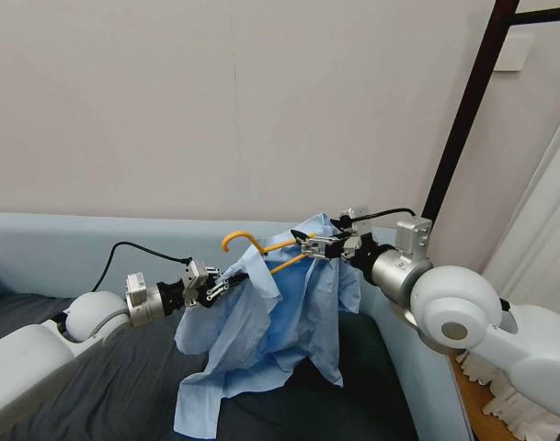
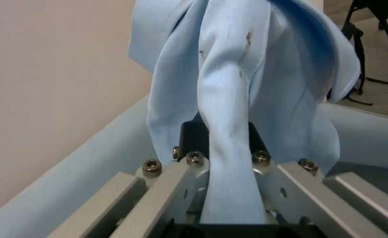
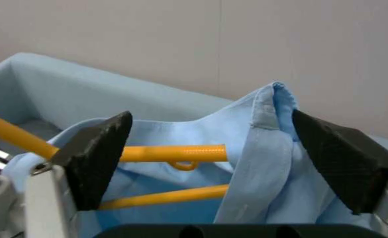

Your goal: Pick up the clothes from the sofa and hang them on the clothes hanger.

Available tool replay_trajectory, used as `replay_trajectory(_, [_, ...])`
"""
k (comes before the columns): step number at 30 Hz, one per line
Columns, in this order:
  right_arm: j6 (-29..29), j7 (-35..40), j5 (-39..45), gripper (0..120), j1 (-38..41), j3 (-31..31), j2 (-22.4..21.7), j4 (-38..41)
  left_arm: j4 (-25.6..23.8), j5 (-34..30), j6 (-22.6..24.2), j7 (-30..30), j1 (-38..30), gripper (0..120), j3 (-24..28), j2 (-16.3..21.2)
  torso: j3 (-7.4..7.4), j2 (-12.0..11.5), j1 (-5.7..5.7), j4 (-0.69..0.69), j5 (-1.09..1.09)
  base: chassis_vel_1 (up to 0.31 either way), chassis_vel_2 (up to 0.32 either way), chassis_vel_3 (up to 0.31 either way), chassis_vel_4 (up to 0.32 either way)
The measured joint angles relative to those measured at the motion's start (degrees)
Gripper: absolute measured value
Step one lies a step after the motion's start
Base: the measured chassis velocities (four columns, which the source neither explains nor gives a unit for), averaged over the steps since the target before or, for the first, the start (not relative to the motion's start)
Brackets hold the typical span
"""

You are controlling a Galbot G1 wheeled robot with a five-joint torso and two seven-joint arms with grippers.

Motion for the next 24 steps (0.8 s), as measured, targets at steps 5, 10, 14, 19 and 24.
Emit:
replay_trajectory(5, [0.29, 1.16, -0.07, 73, -0.12, 0.25, -0.5, 0.06, -0.93, 0.68, -0.16, 0.12, 0.55, 1, -0.69, 0.26, 0.0, 0.0, 0.0, 0.0, 0.0, 0.0, 0.0, 0.0, 0.0])
replay_trajectory(10, [0.64, 1.39, -0.1, 54, -0.97, 0.76, -1.25, 0.7, -1.48, 0.79, -0.16, 0.12, 0.71, 1, -1.27, 0.39, -0.01, 0.0, 0.0, -0.01, 0.0, 0.0, 0.0, 0.0, 0.0])
replay_trajectory(14, [0.82, 1.5, -0.15, 41, -1.22, 1.1, -1.61, 0.83, -1.77, 0.76, -0.16, 0.06, 0.89, 1, -1.47, 0.71, -0.01, 0.0, 0.0, 0.0, 0.0, 0.0, 0.0, 0.0, 0.0])
replay_trajectory(19, [0.97, 1.49, -0.16, 22, -1.79, 1.58, -2.4, 1.35, -1.98, 0.69, -0.18, 0.02, 1.66, 1, -2.52, 1.04, -0.01, 0.0, 0.0, 0.0, 0.0, 0.0, 0.0, 0.0, 0.0])
replay_trajectory(24, [1.27, 1.33, -0.37, 5, -2.56, 2.18, -2.64, 1.75, -1.99, 0.57, -0.2, -0.02, 1.81, 1, -2.83, 1.15, 0.0, 0.0, 0.0, 0.0, 0.0, 0.0, 0.0, 0.0, 0.0])
